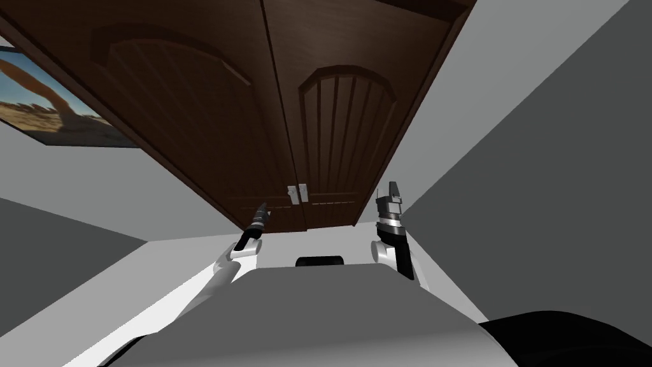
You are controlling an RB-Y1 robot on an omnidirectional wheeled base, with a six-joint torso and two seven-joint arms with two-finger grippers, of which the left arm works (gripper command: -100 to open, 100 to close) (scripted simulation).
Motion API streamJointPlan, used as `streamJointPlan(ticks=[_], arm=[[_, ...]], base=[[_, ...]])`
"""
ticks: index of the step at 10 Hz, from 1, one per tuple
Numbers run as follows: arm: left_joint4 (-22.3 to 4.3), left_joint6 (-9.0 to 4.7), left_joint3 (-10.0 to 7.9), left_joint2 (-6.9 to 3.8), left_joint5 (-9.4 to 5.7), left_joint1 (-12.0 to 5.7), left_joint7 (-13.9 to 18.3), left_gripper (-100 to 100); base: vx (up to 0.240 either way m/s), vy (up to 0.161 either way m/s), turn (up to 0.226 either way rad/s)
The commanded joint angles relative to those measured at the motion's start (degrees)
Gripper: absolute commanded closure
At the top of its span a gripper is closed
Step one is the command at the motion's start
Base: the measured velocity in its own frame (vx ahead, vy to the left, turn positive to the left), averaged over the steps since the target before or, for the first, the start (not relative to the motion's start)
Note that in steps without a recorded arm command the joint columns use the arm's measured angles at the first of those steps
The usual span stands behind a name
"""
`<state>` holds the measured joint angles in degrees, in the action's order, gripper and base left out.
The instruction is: Pull the door open
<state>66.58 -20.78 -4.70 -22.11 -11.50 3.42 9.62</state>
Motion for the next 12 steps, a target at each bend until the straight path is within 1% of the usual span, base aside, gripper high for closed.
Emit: streamJointPlan(ticks=[1, 4, 5, 6, 7, 8, 9, 12], arm=[[-0.71, -0.25, -0.67, 0.03, 0.02, -0.05, -0.26, -100], [-0.59, -0.5, 0.03, 0.93, 0.26, -1.3, -0.46, -100], [-0.4, -0.57, 0.46, 1.31, 0.37, -1.81, -0.49, -100], [-0.02, -0.69, 1.24, 1.94, 0.54, -2.68, -0.53, -100], [0.26, -0.76, 1.78, 2.36, 0.65, -3.25, -0.54, -100], [0.77, -0.13, 1.33, 1.92, 0.51, -2.71, -0.44, -100], [0.77, -0.13, 1.33, 1.92, 0.51, -2.71, -0.44, 100], [0.77, -0.13, 1.33, 1.92, 0.51, -2.71, -0.44, 100]], base=[[0.186, 0.072, 0.022], [0.176, -0.029, -0.086], [0.234, -0.06, -0.093], [0.223, -0.09, -0.197], [0.173, -0.128, -0.212], [0.074, -0.058, -0.032], [-0.004, 0.008, 0.034], [-0.022, 0.014, -0.016]])
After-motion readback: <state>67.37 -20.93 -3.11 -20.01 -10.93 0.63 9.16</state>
